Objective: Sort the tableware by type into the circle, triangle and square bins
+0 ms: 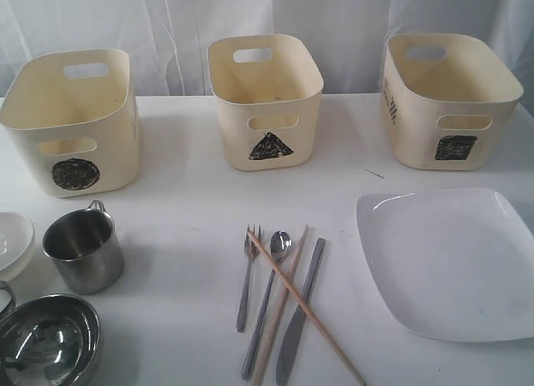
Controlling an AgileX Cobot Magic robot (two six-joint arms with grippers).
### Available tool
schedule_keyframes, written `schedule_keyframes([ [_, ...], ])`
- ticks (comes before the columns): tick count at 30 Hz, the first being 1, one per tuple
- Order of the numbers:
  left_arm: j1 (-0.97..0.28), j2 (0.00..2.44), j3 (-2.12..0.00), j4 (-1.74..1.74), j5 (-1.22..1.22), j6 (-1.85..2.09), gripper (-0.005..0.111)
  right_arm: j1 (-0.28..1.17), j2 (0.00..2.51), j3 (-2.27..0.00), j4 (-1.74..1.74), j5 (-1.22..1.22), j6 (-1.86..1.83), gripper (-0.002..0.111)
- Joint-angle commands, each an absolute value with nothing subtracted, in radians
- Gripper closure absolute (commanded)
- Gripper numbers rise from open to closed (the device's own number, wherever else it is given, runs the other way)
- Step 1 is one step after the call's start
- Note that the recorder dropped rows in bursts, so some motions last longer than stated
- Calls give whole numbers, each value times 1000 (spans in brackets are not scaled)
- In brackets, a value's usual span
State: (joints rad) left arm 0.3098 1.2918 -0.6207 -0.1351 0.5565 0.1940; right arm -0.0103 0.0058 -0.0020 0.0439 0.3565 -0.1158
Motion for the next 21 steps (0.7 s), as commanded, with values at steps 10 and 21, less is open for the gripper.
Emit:
schedule_keyframes([
  [10,309,1250,-772,-31,839,221,106,-11,0,0,40,350,-117,108],
  [21,306,1162,-1268,-366,604,231,106,-11,0,0,40,350,-117,108],
])
